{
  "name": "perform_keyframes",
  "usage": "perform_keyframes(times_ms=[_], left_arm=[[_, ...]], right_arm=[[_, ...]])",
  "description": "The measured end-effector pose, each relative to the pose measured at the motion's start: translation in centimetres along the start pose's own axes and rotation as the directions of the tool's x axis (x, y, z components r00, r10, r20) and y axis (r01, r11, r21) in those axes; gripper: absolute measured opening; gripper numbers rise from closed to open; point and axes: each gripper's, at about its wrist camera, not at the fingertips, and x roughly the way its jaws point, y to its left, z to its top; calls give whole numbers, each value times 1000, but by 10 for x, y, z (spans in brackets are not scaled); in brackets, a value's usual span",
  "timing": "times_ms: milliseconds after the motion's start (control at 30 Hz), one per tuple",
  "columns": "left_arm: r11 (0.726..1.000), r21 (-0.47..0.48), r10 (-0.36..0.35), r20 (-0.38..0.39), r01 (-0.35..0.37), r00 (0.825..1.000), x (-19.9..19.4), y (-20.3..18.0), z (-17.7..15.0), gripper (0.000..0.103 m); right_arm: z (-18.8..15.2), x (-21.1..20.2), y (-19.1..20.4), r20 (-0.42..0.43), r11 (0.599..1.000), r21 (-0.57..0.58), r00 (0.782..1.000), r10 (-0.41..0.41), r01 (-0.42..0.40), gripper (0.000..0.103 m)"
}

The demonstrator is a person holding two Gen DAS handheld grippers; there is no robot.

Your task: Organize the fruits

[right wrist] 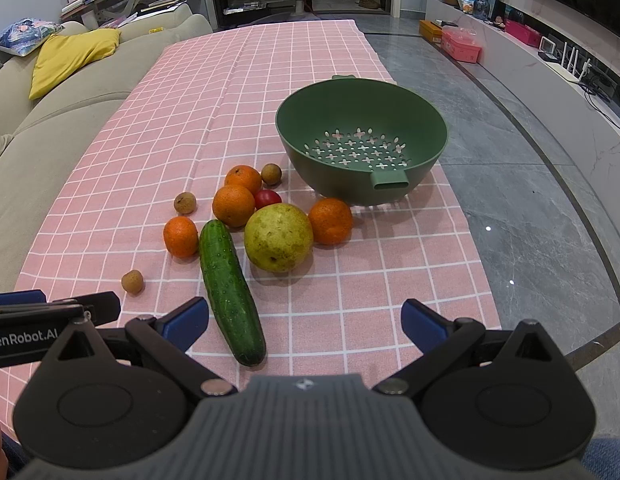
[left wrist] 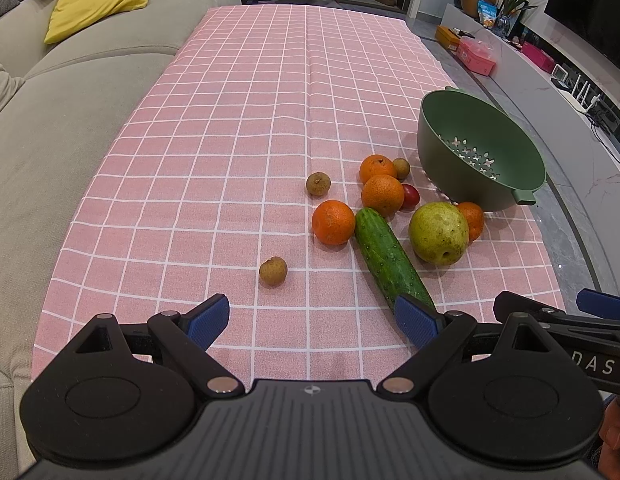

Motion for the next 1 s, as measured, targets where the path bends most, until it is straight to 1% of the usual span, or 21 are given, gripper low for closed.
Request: perform_keyframes(times_ms=[667,733,833,867,933,1000], left_arm=[[1000,-4,-8,5,8,1000,-2,-1,3,103],[1000,-5,-21,8,21,1000,-3,1,3,103],[999,16,-52,9,52,999,-3,3,2,103],[998,36,-50,14,49,999,-3,3,1,103],[998,64,-20,25,18,999,-3,6,-3,103],[997,76,1,28,-3,1000,-2,13,-5,103]], right_arm=[[-1,0,-1,2,1000,4,1000,-3,3,98],[0,-1,-1,9,1000,1,1000,-2,2,98],[4,-7,-5,45,1000,15,999,10,-11,98],[6,-8,-8,60,1000,24,998,9,-10,99],[9,-8,-16,72,999,47,997,-1,-3,98],[11,-5,-30,55,996,86,998,20,-24,98]])
